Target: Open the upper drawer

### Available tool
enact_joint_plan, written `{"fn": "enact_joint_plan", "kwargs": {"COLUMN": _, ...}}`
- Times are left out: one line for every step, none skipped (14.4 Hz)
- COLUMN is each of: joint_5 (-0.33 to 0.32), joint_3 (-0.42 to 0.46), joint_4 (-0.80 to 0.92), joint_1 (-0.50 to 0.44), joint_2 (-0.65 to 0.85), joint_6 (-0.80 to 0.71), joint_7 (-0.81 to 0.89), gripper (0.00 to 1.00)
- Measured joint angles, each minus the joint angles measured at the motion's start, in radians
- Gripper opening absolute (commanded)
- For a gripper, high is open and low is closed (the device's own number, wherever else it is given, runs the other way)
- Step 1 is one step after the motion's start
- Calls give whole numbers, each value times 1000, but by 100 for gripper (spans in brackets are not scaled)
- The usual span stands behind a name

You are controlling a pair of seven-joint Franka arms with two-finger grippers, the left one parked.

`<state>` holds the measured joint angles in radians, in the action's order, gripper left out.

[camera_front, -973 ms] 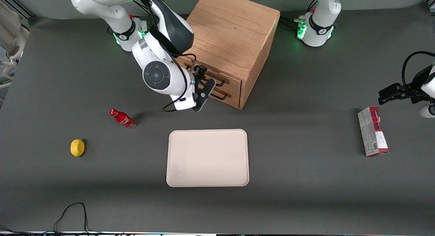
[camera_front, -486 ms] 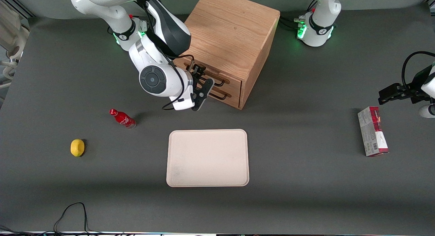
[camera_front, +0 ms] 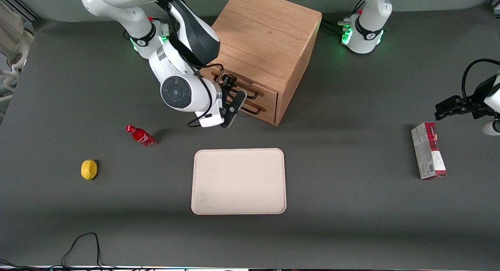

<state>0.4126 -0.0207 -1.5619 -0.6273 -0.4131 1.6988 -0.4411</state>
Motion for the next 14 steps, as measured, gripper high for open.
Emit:
{"fn": "enact_joint_plan", "kwargs": {"joint_5": 0, "joint_3": 0, "joint_4": -2, "joint_1": 0, "joint_2": -4, "joint_6": 12, "joint_7": 0, "gripper": 100}}
{"fn": "enact_joint_plan", "kwargs": {"joint_5": 0, "joint_3": 0, "joint_4": -4, "joint_1": 0, "joint_2": -9, "joint_6": 19, "joint_7": -1, "gripper": 100}}
{"fn": "enact_joint_plan", "kwargs": {"joint_5": 0, "joint_3": 0, "joint_4": -5, "joint_1": 0, "joint_2": -12, "joint_6": 21, "joint_7": -4, "gripper": 100}}
{"fn": "enact_joint_plan", "kwargs": {"joint_5": 0, "joint_3": 1, "joint_4": -5, "joint_1": 0, "joint_2": -12, "joint_6": 22, "joint_7": -4, "gripper": 100}}
{"fn": "enact_joint_plan", "kwargs": {"joint_5": 0, "joint_3": 1, "joint_4": -5, "joint_1": 0, "joint_2": -12, "joint_6": 23, "joint_7": -5, "gripper": 100}}
{"fn": "enact_joint_plan", "kwargs": {"joint_5": 0, "joint_3": 1, "joint_4": -5, "joint_1": 0, "joint_2": -12, "joint_6": 24, "joint_7": -5, "gripper": 100}}
{"fn": "enact_joint_plan", "kwargs": {"joint_5": 0, "joint_3": 1, "joint_4": -6, "joint_1": 0, "joint_2": -12, "joint_6": 27, "joint_7": -8, "gripper": 100}}
{"fn": "enact_joint_plan", "kwargs": {"joint_5": 0, "joint_3": 1, "joint_4": -8, "joint_1": 0, "joint_2": -13, "joint_6": 31, "joint_7": -13, "gripper": 100}}
{"fn": "enact_joint_plan", "kwargs": {"joint_5": 0, "joint_3": 1, "joint_4": -11, "joint_1": 0, "joint_2": -15, "joint_6": 36, "joint_7": -17, "gripper": 100}}
{"fn": "enact_joint_plan", "kwargs": {"joint_5": 0, "joint_3": 1, "joint_4": -13, "joint_1": 0, "joint_2": -18, "joint_6": 47, "joint_7": -19, "gripper": 100}}
{"fn": "enact_joint_plan", "kwargs": {"joint_5": 0, "joint_3": 1, "joint_4": -15, "joint_1": 0, "joint_2": -22, "joint_6": 53, "joint_7": -22, "gripper": 100}}
{"fn": "enact_joint_plan", "kwargs": {"joint_5": 0, "joint_3": 1, "joint_4": -18, "joint_1": 0, "joint_2": -24, "joint_6": 57, "joint_7": -25, "gripper": 100}}
{"fn": "enact_joint_plan", "kwargs": {"joint_5": 0, "joint_3": 1, "joint_4": -20, "joint_1": 0, "joint_2": -25, "joint_6": 63, "joint_7": -29, "gripper": 100}}
{"fn": "enact_joint_plan", "kwargs": {"joint_5": 0, "joint_3": 1, "joint_4": -21, "joint_1": 0, "joint_2": -26, "joint_6": 67, "joint_7": -31, "gripper": 100}}
